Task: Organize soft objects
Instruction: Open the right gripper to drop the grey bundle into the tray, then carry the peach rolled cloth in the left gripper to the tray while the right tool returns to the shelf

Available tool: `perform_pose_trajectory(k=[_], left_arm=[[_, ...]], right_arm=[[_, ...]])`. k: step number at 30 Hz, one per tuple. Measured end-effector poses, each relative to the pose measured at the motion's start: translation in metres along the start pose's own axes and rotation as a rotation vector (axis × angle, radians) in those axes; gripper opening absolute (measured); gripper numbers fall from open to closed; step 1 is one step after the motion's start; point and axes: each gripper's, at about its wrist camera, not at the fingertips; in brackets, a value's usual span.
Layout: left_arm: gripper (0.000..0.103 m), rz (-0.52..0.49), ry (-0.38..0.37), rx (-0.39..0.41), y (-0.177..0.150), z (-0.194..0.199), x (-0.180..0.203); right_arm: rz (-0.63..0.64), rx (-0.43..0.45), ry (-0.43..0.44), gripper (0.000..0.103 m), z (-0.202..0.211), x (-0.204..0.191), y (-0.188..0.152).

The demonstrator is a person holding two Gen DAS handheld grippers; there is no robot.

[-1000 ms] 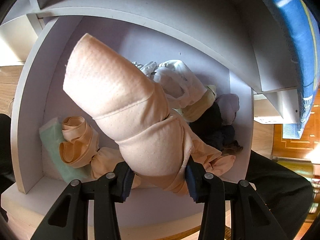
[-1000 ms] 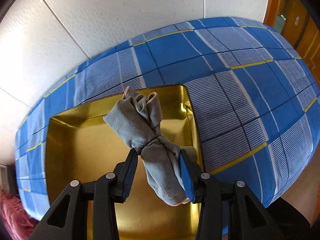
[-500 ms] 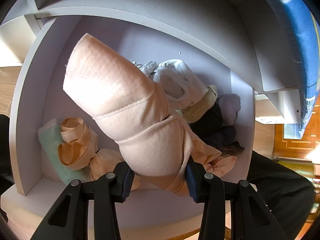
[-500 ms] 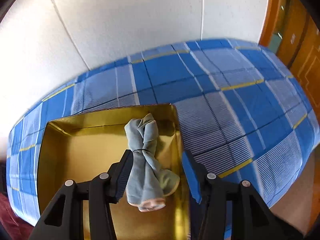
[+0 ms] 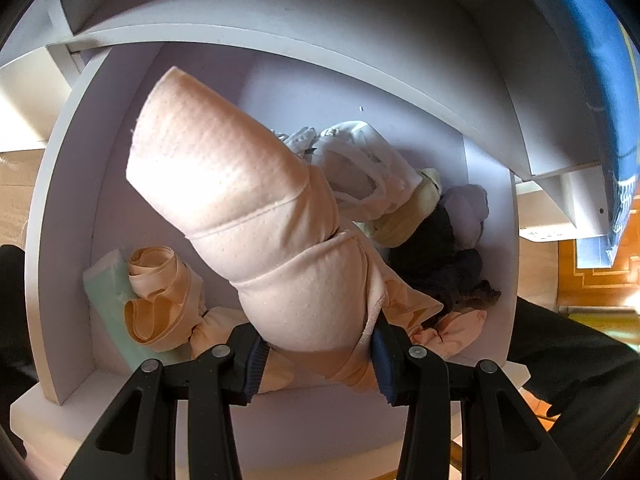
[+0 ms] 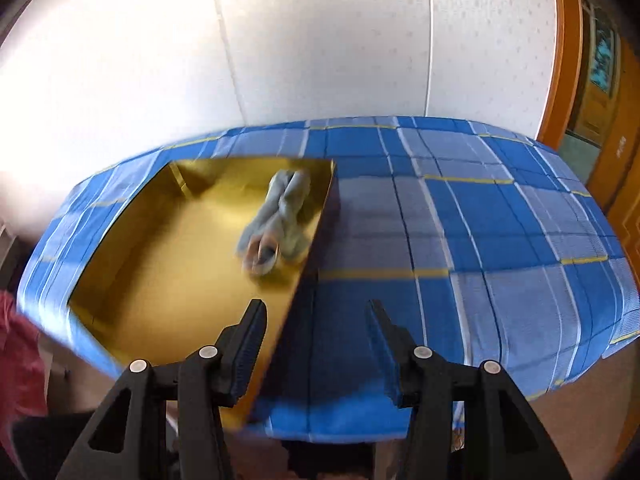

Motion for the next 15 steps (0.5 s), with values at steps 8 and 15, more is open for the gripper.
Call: perform_pose_trajectory(k=[8, 15], left_arm=[[0.045, -0.014, -0.003, 0.018, -0.001, 0.002, 0.001], [0.045, -0.048, 0.025, 0.033, -0.007, 0.009, 0.002]], right_arm=[[0.127, -0.101, 0.068, 0.051, -0.013, -0.016, -0.105], [0.151, -0.403, 0.065, 0.051, -0.096, -0.024, -0.165]])
Point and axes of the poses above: each gripper's, at about its wrist camera, not at the fingertips, and z roughly against the way its jaws point, x to its right, y to its top, and after that the axes turned 6 degrees about z, right-handed
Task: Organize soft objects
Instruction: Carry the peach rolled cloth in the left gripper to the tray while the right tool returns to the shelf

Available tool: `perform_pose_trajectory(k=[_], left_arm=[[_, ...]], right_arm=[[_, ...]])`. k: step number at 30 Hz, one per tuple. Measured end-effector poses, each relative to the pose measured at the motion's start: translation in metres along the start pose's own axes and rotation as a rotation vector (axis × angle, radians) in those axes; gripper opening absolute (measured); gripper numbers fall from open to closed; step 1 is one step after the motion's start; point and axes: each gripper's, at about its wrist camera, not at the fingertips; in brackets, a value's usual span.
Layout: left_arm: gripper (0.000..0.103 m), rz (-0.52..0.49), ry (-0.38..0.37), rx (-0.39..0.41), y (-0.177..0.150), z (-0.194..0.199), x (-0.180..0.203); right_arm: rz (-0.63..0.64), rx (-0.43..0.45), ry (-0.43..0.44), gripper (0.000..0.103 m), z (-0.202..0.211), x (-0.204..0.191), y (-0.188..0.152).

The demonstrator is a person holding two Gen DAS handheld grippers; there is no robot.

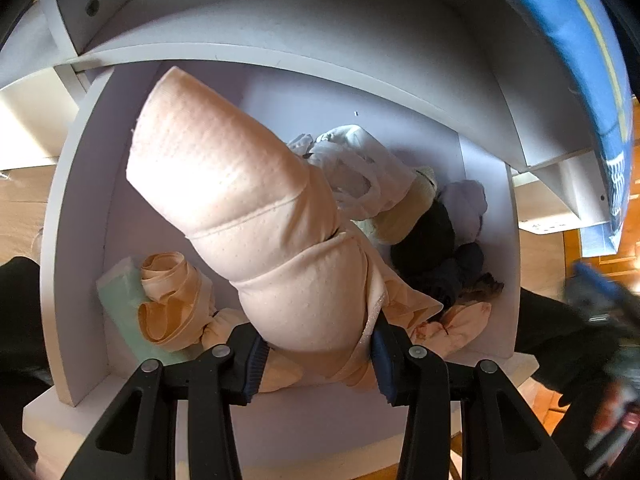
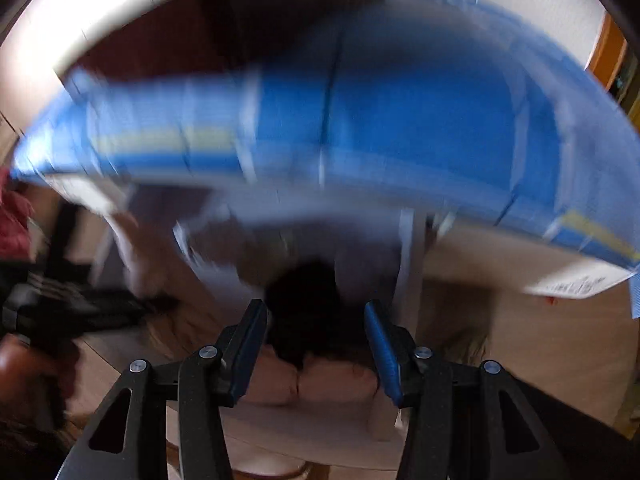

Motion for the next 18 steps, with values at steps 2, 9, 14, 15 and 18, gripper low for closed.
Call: perform_pose_trajectory(k=[2, 9, 14, 15, 18], left_arm=[[0.045, -0.005, 0.004, 0.001, -0.001, 0.003, 0.001], [0.045, -0.01, -0.001, 0.028, -0.003, 0.023, 0.001], [0.045, -0.046, 0.002, 0.064, -0.005, 0.043, 0.007], [0.045, -0.054, 0.002, 0.069, -0.006, 0.047, 0.009], [0.045, -0.089, 0.001, 0.084, -0.009, 0.059, 0.015]], right_arm=[[0.001, -0.118, -0.008, 0.051, -0.029, -0.001, -0.005], [-0.08, -0.276, 0.053, 0.051, -0.073, 0.009, -0.018], [-0.031, -0.309, 0.174, 0.051, -0.079, -0.007, -0.018], [-0.003, -0.322, 0.195, 0.051, -0.082, -0.015, -0.018], [0.072, -0.356, 0.211, 0.051, -0.093, -0.033, -0.019]])
Point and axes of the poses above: each gripper's, at about its wrist camera, not at the fingertips, and z roughly against the way its jaws point, x to its right, y to its top, and after that the axes turned 6 degrees about z, right-handed
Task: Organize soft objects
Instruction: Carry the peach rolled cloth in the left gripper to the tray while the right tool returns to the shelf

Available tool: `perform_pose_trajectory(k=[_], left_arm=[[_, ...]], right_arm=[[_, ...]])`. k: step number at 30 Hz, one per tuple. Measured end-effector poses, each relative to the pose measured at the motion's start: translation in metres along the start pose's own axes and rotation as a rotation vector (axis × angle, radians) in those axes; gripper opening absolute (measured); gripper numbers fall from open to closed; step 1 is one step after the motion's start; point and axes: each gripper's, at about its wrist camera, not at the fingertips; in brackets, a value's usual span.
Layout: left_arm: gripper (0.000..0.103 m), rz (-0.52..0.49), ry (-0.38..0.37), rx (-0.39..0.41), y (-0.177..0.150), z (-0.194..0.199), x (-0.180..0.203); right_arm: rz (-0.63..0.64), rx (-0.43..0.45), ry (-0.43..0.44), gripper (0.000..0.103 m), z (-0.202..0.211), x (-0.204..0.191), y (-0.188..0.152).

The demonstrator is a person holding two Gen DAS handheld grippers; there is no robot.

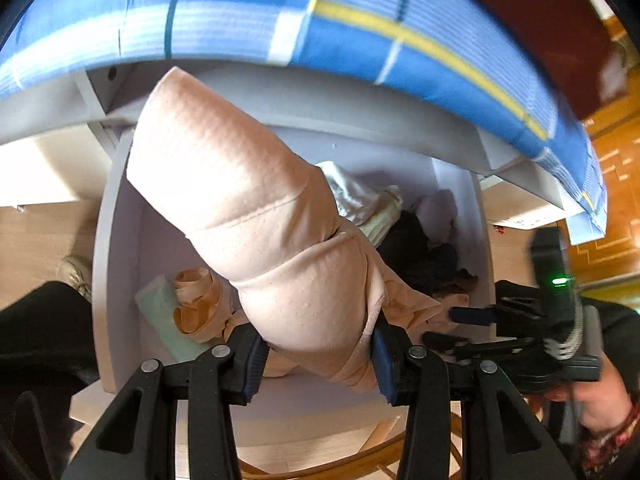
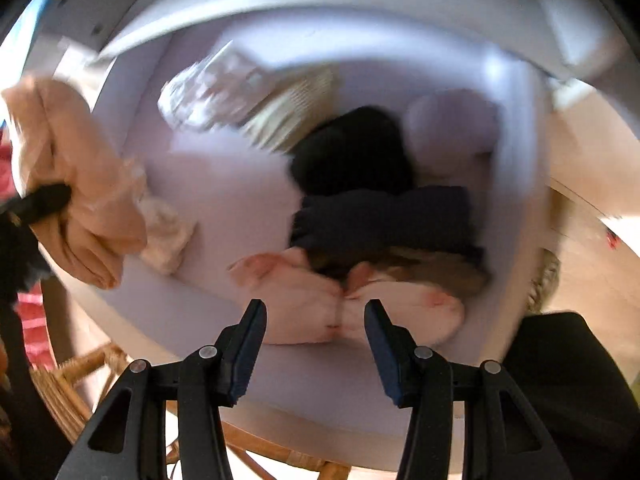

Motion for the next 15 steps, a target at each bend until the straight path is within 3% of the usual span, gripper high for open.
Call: perform_pose_trajectory(k=[5, 11, 15], left_arm=[[0.045, -0.065, 0.001, 0.044, -0.004, 0.027, 0.009], [0.045, -0.133, 0.008, 0.101, -0.006, 0.063, 0.017], [0.045, -0.155, 0.003, 0.124, -0.003, 0.078, 0.018]], right_arm=[[0.038, -0.035, -0.054, 0.051, -0.016, -0.003, 0.008], [0.202, -0.035, -0.131, 0.051, 0.003, -0.007, 0.022], [0.273, -0.119, -0.144, 0.051, -0.002, -0.002, 0.02]])
Point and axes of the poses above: each gripper's, at about its wrist camera, not at the fingertips, and z roughly against the way its jaws point, x to its right, y to its top, and after that the axes turned 6 degrees about z, right-handed
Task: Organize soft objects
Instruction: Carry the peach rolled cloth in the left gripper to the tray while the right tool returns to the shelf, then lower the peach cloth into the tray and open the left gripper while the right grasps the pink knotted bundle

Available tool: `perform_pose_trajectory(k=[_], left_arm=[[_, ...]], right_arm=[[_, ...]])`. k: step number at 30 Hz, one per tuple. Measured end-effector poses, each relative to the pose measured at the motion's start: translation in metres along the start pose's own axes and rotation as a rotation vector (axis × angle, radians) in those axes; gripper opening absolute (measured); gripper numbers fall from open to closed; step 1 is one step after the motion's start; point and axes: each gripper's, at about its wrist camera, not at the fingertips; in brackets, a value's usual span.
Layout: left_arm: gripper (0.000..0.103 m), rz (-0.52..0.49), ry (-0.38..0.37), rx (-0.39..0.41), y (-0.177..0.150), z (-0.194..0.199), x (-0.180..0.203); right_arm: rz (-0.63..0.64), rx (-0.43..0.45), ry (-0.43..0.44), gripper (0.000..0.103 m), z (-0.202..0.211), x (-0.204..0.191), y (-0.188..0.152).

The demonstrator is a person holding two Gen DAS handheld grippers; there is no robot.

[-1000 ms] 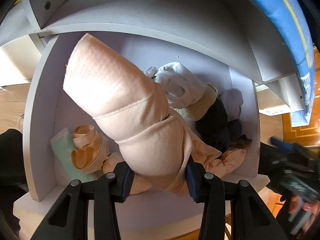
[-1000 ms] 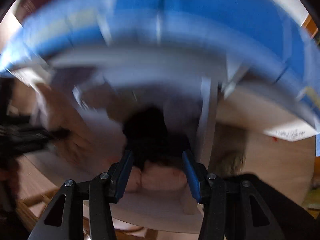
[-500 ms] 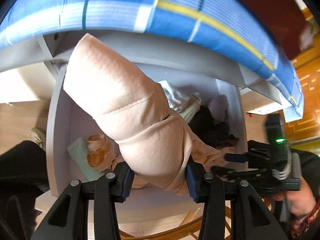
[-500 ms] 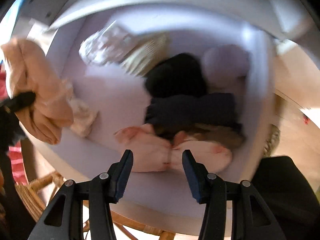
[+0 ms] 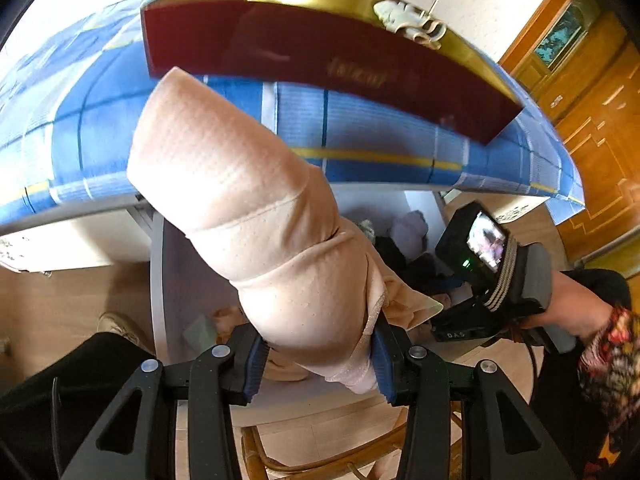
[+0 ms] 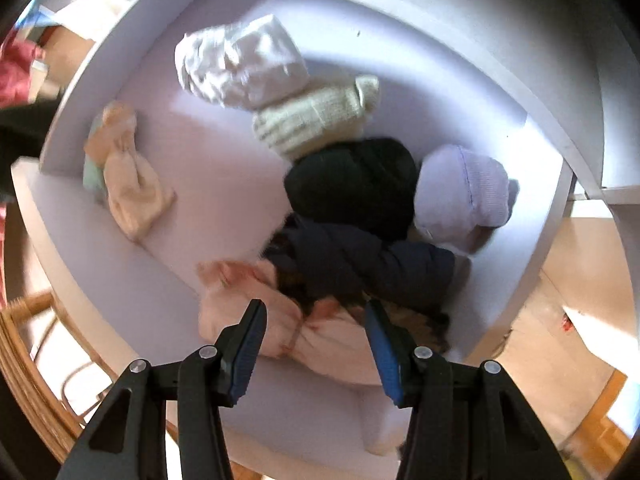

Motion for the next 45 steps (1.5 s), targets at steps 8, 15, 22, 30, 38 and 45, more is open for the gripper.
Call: perform_pose_trajectory(k=[8, 15, 22, 30, 38, 45], left_arm=[[0.045, -0.047, -0.045, 0.036, 0.018, 0.032, 0.009], [0.045, -0.072, -0.104, 0.088, 0.05, 0.076, 0.015], [0.046, -0.012, -0.128, 0.17, 0.119, 0.102, 0.024], [0.047, 0.052, -0.085, 0.114, 0.191, 0.063, 0.021], [0.048, -0.013, 0.055, -0.016, 0.233, 0.015, 0.031], [0.056, -0.033, 0.098, -0.068, 0.268, -0.02, 0.052]], right_arm=[[0.079, -0.12, 0.041, 0.052, -0.037, -0.008, -0.007], [0.07, -0.134, 0.039, 0.054, -0.047, 0.003, 0.0], [-0.056, -0.135, 0.085, 0.065, -0.061, 0.009, 0.005], [-0.218, -0.096, 0.2, 0.057, -0.061, 0.023, 0.013], [-0.334, -0.041, 0.311, 0.047, -0.053, 0.044, 0.011], [-0.397, 0.001, 0.396, 0.046, -0.046, 0.06, 0.007]])
Point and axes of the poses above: each gripper's, at about its wrist camera, not at the fingertips, and z roughly against the way its jaws point, x to its right, y to its top, and after that the axes turned 6 degrees about z, right-handed
